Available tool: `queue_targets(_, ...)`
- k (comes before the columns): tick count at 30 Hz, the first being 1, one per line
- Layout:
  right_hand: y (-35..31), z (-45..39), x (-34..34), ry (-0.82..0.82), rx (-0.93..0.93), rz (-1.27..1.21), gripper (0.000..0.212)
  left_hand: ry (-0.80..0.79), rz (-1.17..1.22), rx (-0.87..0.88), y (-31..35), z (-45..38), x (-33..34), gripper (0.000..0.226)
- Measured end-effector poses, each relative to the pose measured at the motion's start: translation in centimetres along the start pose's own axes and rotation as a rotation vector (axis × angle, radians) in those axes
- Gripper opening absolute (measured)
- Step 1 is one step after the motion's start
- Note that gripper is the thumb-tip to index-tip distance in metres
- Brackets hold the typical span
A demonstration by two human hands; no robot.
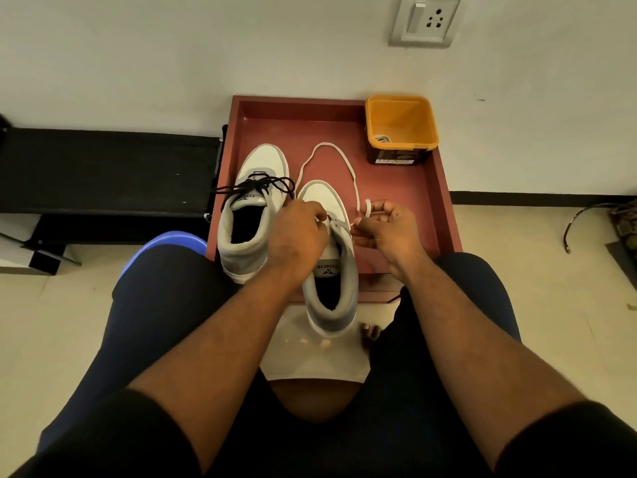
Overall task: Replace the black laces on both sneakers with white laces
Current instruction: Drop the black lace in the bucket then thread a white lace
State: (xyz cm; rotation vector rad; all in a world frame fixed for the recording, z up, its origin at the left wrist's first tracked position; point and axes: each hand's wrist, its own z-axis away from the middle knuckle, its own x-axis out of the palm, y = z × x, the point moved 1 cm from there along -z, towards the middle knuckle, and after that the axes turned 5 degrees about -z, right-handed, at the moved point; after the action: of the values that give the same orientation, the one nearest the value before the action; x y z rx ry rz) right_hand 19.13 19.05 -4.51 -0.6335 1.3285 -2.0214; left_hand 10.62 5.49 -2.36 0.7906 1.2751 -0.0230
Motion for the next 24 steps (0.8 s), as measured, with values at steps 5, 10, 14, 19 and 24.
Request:
queue_targets(5, 0.5, -2.6, 1.2, -0.009, -0.089, 0.099, 0.025, -0.081, -0.051, -0.076, -1.5, -2.9, 2.4, 0.015)
queue_targets(10, 1.9, -4.1, 1.8, -0.006, -0.140, 0.151, 0.041, -0.193, 0.082, -0.108, -1.3, -4.6, 2.2, 0.012)
queue_targets(14, 2.3, -4.5, 2.1, 0.005, -0.147, 0.177, 0.042, -0.170, 0.287, -0.223, -2.0, -4.9, 3.0, 0.004)
queue_targets(19, 2.5, -4.8, 2.9, 0.010, -0.143, 0.178, 0.042, -0.157, 0.352, -0.247, -2.3, -4.6, 3.5, 0.006)
queue_targets(24, 2.6, -5.1, 2.9, -0.015, -0.122, 0.224, 0.041, -0.167, 0.441, -0.264, -2.7, -4.7, 3.9, 0.005)
